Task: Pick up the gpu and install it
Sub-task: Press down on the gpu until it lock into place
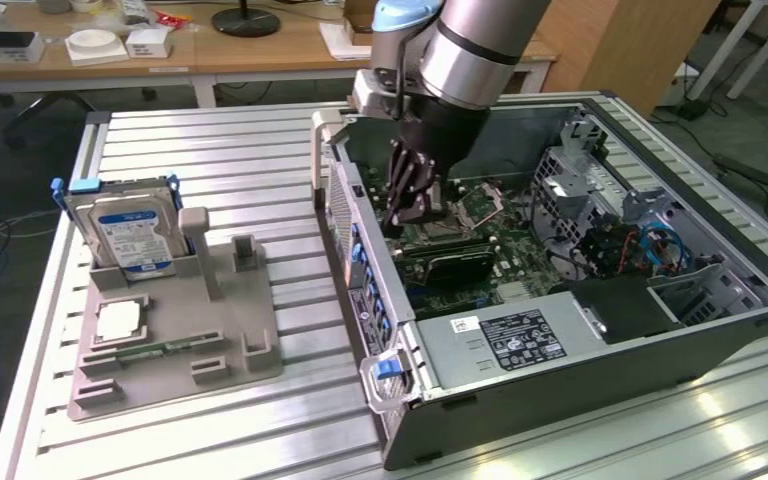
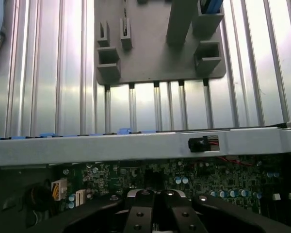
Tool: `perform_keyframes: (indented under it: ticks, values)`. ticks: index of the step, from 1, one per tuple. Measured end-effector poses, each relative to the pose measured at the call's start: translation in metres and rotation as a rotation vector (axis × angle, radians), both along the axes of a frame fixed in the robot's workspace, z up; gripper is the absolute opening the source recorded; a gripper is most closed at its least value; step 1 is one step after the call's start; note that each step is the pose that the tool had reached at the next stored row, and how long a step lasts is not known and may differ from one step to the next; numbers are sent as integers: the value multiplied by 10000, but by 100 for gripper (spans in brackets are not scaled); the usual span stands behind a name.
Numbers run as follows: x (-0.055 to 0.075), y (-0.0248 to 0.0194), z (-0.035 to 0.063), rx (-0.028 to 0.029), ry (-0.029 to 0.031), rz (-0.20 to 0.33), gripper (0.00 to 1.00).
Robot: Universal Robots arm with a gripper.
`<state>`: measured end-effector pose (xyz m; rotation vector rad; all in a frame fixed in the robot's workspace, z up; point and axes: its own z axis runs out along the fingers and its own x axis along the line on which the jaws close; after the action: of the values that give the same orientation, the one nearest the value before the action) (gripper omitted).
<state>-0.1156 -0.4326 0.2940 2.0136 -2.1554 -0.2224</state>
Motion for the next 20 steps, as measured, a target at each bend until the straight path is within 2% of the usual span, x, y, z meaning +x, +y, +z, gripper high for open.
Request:
perform_keyframes:
  ticks: [7, 20]
  values:
    - [-25, 18, -19, -1, 7, 0, 10]
    - [-53, 6, -30, 0, 19, -1, 10]
